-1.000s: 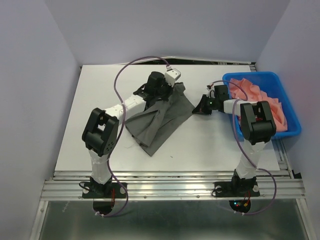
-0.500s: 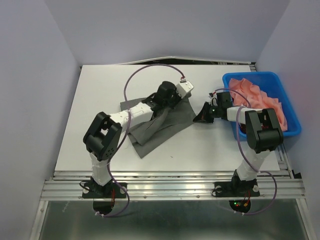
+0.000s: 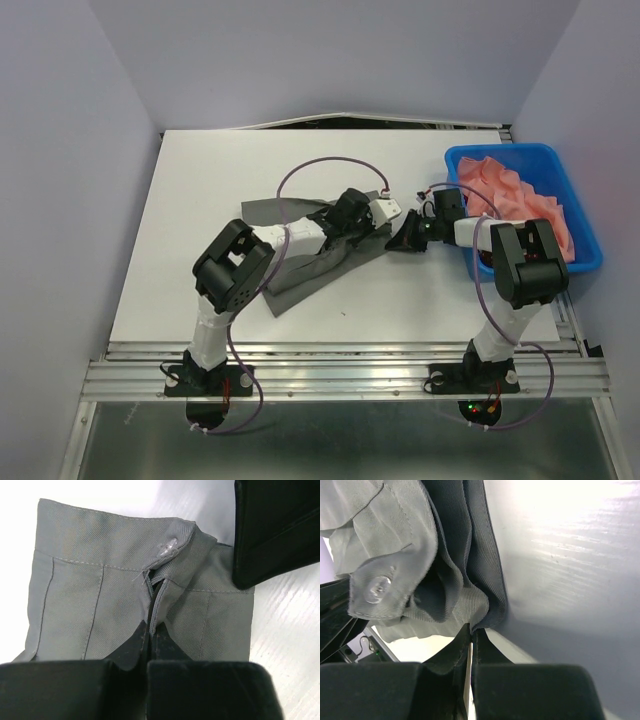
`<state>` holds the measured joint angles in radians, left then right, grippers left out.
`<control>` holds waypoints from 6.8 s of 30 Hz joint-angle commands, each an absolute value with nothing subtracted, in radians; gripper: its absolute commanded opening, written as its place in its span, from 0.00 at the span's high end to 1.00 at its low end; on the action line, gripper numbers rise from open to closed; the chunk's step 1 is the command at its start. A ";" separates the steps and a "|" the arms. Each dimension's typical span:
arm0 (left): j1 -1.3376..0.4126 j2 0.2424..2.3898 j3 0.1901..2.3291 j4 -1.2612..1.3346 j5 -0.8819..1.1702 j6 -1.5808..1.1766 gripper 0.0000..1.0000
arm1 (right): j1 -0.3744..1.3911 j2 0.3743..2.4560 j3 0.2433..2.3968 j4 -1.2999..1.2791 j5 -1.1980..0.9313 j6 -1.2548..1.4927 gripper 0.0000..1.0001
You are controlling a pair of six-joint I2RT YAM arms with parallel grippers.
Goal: Fold and stack the skirts
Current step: Fold the skirt
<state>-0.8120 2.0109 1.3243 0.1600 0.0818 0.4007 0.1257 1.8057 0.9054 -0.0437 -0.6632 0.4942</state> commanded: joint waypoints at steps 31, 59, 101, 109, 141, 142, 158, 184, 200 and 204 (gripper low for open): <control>-0.641 1.533 1.054 -0.449 0.318 0.597 0.41 | 0.129 1.732 0.956 -0.256 -0.607 0.301 0.67; -0.623 1.263 0.782 -0.577 0.083 0.660 0.98 | 0.129 1.812 0.963 -0.160 -0.561 0.367 0.99; -0.715 1.668 1.286 -0.225 0.247 0.252 0.39 | 0.150 1.850 0.988 -0.156 -0.617 0.281 0.94; -0.647 1.684 1.118 -0.348 0.183 0.253 0.48 | 0.285 1.773 0.830 -0.088 -0.692 0.325 0.99; -0.587 1.321 0.838 0.242 0.224 0.881 0.01 | 0.359 1.583 0.966 -0.077 -0.229 0.061 0.28; -0.598 1.318 0.789 0.271 0.230 0.915 0.01 | 0.359 1.600 0.976 -0.072 -0.235 0.066 0.28; -0.707 1.595 0.851 0.376 0.253 1.106 0.01 | 0.348 1.758 0.985 0.133 -0.285 0.156 0.29; -0.716 1.735 0.893 0.411 0.239 1.077 0.02 | 0.279 1.922 0.970 0.341 -0.232 0.491 0.32; -0.715 1.758 0.922 0.318 0.256 1.170 0.01 | 0.215 1.931 1.012 0.153 -0.290 0.597 0.33; -0.715 1.749 0.922 0.307 0.261 1.172 0.01 | 0.215 1.904 1.002 0.138 -0.330 0.549 0.33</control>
